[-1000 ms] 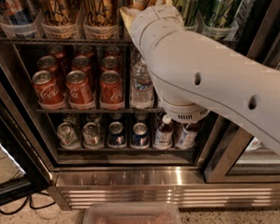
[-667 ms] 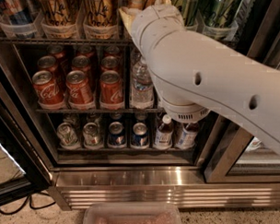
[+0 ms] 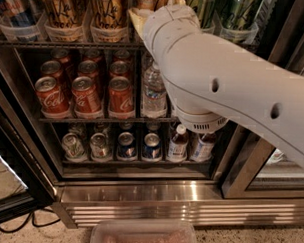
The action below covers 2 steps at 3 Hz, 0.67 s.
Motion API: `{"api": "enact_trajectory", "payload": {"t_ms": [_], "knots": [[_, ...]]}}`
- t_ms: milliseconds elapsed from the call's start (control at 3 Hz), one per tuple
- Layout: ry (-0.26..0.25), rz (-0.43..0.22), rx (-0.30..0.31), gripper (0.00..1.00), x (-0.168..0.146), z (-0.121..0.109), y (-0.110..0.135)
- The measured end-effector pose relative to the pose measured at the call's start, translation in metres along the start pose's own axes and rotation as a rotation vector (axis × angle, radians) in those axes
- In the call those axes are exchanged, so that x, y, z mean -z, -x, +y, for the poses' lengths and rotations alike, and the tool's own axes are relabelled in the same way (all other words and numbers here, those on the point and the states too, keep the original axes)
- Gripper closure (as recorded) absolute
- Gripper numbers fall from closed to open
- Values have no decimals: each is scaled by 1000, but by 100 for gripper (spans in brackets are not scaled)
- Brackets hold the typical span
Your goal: Pick orange can from top shelf of fridge
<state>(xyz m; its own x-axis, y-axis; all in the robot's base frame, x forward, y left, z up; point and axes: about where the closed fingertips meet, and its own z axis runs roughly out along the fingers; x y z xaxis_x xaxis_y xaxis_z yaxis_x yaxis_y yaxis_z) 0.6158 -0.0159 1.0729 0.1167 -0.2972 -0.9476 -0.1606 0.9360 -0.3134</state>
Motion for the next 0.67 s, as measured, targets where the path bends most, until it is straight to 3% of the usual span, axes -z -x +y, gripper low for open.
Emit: {"api": "enact_trajectory", "payload": {"t_ms": [667], "knots": [[27,-42,-19,100,3,4,26]]}}
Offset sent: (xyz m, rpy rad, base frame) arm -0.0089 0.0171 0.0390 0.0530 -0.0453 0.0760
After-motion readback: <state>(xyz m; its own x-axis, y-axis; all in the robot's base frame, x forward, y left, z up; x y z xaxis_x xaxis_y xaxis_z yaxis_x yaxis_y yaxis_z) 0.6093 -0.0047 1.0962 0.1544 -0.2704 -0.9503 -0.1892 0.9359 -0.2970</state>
